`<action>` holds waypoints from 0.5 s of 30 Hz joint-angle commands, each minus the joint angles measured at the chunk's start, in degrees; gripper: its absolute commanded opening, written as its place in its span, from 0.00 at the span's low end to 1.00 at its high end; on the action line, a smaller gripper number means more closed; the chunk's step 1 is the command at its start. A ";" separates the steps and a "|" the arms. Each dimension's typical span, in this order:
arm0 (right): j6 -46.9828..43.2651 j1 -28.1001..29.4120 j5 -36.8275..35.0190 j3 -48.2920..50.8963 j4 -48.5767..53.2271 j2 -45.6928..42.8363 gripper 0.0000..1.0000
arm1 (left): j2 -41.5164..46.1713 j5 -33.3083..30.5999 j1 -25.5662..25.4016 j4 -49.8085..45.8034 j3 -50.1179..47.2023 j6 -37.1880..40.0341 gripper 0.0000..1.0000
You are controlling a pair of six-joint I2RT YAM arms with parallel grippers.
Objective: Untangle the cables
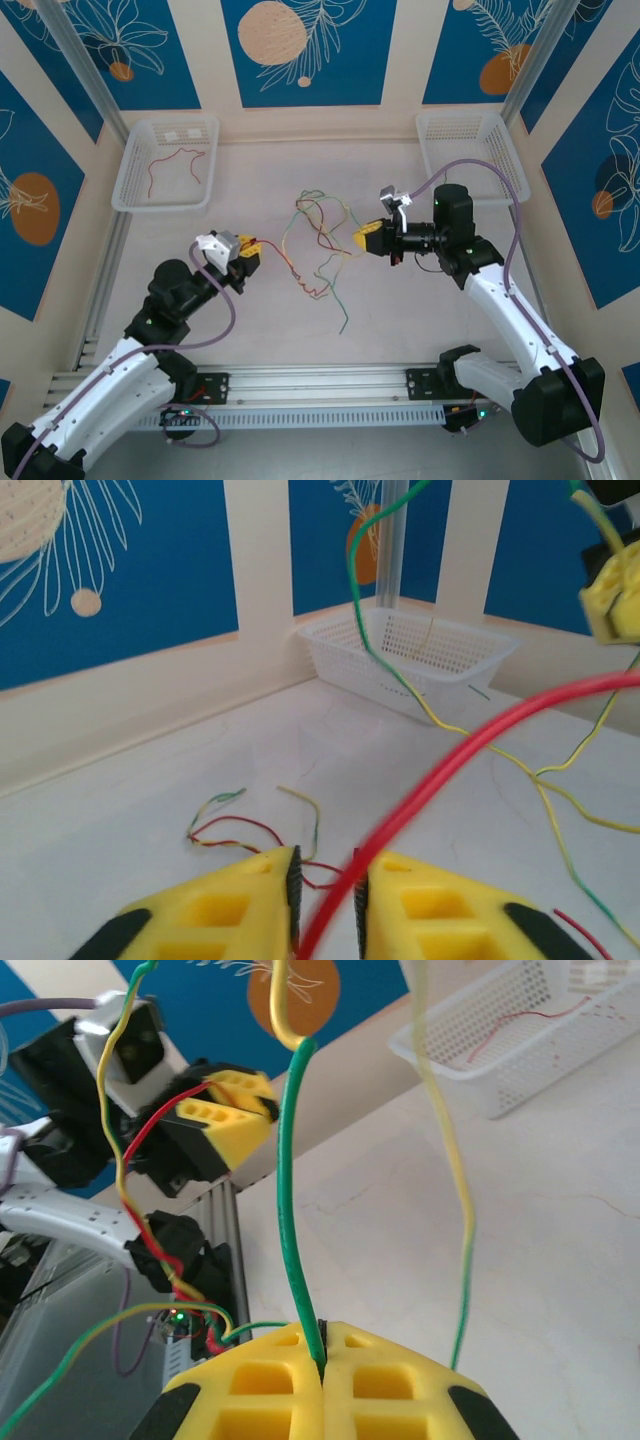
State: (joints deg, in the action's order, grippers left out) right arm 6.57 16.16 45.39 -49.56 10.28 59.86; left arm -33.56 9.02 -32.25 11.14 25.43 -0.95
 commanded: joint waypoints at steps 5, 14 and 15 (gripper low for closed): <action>3.52 0.45 -8.81 -1.12 -0.79 3.49 0.02 | -0.11 1.97 0.43 1.61 2.43 -1.67 0.00; 3.44 3.14 -14.06 -2.26 0.34 4.40 0.47 | -1.07 3.08 0.20 -0.62 4.33 -3.48 0.00; 2.60 3.91 -15.33 -2.96 1.56 4.23 0.48 | -1.10 3.18 0.19 -0.92 4.53 -3.68 0.00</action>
State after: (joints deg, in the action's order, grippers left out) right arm 10.63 18.48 33.10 -50.00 9.37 64.10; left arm -35.00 10.52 -32.25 10.41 27.22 -3.16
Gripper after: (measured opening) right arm 0.476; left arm 0.053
